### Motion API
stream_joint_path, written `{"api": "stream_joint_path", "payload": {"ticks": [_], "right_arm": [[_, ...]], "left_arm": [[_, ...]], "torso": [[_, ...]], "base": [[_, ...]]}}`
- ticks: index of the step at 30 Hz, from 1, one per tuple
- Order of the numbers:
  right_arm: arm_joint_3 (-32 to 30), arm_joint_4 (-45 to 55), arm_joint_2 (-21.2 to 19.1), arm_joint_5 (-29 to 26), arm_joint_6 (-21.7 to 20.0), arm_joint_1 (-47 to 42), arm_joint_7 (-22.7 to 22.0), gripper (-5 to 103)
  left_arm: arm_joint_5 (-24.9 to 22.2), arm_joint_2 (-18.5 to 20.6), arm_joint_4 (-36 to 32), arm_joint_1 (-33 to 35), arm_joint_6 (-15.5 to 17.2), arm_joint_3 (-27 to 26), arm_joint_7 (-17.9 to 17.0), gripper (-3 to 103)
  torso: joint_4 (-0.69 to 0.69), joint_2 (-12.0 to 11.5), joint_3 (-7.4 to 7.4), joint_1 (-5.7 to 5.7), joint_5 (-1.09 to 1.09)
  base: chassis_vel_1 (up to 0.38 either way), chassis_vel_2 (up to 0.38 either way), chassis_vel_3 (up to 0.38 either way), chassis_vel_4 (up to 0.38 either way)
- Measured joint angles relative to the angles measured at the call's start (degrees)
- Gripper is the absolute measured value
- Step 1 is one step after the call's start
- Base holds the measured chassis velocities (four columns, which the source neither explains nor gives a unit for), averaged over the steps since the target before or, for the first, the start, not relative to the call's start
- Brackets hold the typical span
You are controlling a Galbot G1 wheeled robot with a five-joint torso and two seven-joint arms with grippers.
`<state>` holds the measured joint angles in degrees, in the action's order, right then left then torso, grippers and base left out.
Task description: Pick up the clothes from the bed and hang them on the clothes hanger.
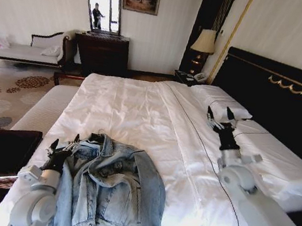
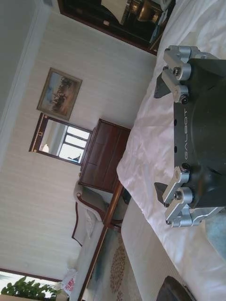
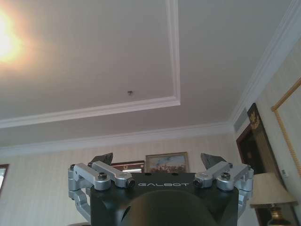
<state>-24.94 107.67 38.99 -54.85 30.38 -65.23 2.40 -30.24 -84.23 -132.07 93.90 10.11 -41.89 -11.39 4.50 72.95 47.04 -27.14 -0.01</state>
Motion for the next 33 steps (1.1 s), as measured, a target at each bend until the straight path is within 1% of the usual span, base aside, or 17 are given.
{"api": "stream_joint_path", "payload": {"ticks": [1, 2, 3, 4, 5, 6, 7, 8, 9, 14, 15, 17, 21, 24, 25, 29, 33], "right_arm": [[-1.5, 0.6, 1.3, 0.3, 0.0, -2.5, 0.5, 100], [-2.6, 1.4, 2.9, 1.3, -0.4, -5.0, -0.9, 100], [-3.3, 2.7, 4.6, 2.7, -1.6, -7.4, -4.7, 100], [-3.3, 2.7, 4.6, 2.7, -1.6, -7.4, -4.7, 100], [-3.6, 4.9, 6.1, 3.9, -3.9, -10.0, -9.6, 100], [-3.7, 5.9, 7.0, 4.3, -5.0, -10.9, -11.4, 100], [-3.0, 10.3, 10.0, 5.7, -8.4, -14.1, -16.9, 100], [-1.4, 12.6, 12.0, 7.8, -9.5, -15.2, -18.0, 100], [-1.4, 12.6, 12.0, 7.8, -9.5, -15.2, -18.0, 100], [8.7, 11.5, 16.7, 21.1, -10.3, -12.4, -15.4, 100], [8.7, 11.5, 16.7, 21.1, -10.3, -12.4, -15.4, 100], [12.9, 7.5, 17.0, 23.5, -9.9, -8.1, -12.6, 100], [19.4, 2.4, 15.9, 23.9, -10.9, -0.7, -11.0, 100], [24.9, -2.6, 16.3, 23.9, -9.7, 4.5, -8.5, 100], [24.9, -2.6, 16.3, 23.9, -9.7, 4.5, -8.5, 100], [29.0, -5.8, 20.0, 24.2, -9.3, 6.6, -7.6, 100], [29.5, -7.1, 23.1, 25.5, -9.3, 6.2, -7.5, 100]], "left_arm": [[0.6, -0.3, -0.4, 0.8, -0.3, 0.1, 0.3, 100], [1.1, -0.7, -0.8, 1.5, -0.5, 0.2, 0.6, 100], [1.5, -1.0, -1.3, 2.3, -0.8, 0.2, 1.0, 100], [1.5, -1.0, -1.3, 2.3, -0.8, 0.2, 1.0, 100], [1.9, -1.5, -1.8, 3.3, -1.4, 0.2, 1.6, 100], [2.0, -1.6, -2.1, 3.7, -1.6, 0.2, 1.9, 100], [2.4, -2.3, -3.2, 5.5, -2.8, -0.1, 3.2, 100], [2.7, -2.7, -3.7, 6.6, -3.6, -0.2, 4.0, 100], [2.7, -2.7, -3.7, 6.6, -3.6, -0.2, 4.0, 100], [9.7, -4.5, -3.8, 10.1, -8.1, -1.0, 6.6, 100], [9.7, -4.5, -3.8, 10.1, -8.1, -1.0, 6.6, 100], [10.8, -5.2, -3.8, 11.2, -8.8, -1.1, 7.0, 100], [11.2, -6.0, -4.9, 12.0, -9.8, -2.0, 8.8, 100], [10.9, -6.1, -5.5, 12.3, -11.5, -3.3, 11.4, 100], [10.9, -6.1, -5.5, 12.3, -11.5, -3.3, 11.4, 100], [10.0, -6.4, -5.8, 12.9, -14.9, -4.5, 13.0, 100], [8.9, -7.4, -7.0, 13.0, -15.4, -5.3, 13.0, 100]], "torso": [[0.00, 0.0, 0.00, 0.00, 0.00], [-0.01, 0.0, 0.00, -0.01, -0.01], [0.01, 0.0, 0.00, -0.01, 0.03], [0.01, 0.0, 0.00, -0.01, 0.03], [0.00, 0.0, 0.01, -0.03, 0.02], [0.02, 0.0, 0.01, -0.03, 0.02], [0.03, 0.0, 0.01, -0.03, 0.00], [0.03, 0.0, 0.00, -0.02, 0.01], [0.03, 0.0, 0.00, -0.02, 0.01], [0.00, 0.0, 0.00, -0.01, -0.01], [0.00, 0.0, 0.00, -0.01, -0.01], [-0.01, 0.0, 0.01, -0.02, -0.01], [-0.01, 0.0, 0.02, -0.04, 0.00], [0.00, 0.0, 0.02, -0.04, 0.00], [0.00, 0.0, 0.02, -0.04, 0.00], [0.01, 0.0, 0.02, -0.04, 0.00], [0.01, 0.0, 0.02, -0.04, 0.00]], "base": [[0.000, 0.000, 0.000, 0.000], [0.000, 0.000, 0.000, 0.000], [0.000, 0.000, 0.000, 0.000], [0.000, 0.000, 0.000, 0.000], [0.000, 0.000, 0.000, 0.000], [0.000, 0.000, 0.000, 0.000], [0.000, 0.000, 0.000, 0.000], [0.000, 0.000, 0.000, 0.000], [0.000, 0.000, 0.000, 0.000], [0.000, 0.000, 0.000, 0.000], [0.000, 0.000, 0.000, 0.000], [0.000, 0.000, 0.000, 0.000], [0.000, 0.000, 0.000, 0.000], [0.000, 0.000, 0.000, 0.000], [0.000, 0.000, 0.000, 0.000], [0.000, 0.000, 0.000, 0.000], [0.000, 0.000, 0.000, 0.000]]}}
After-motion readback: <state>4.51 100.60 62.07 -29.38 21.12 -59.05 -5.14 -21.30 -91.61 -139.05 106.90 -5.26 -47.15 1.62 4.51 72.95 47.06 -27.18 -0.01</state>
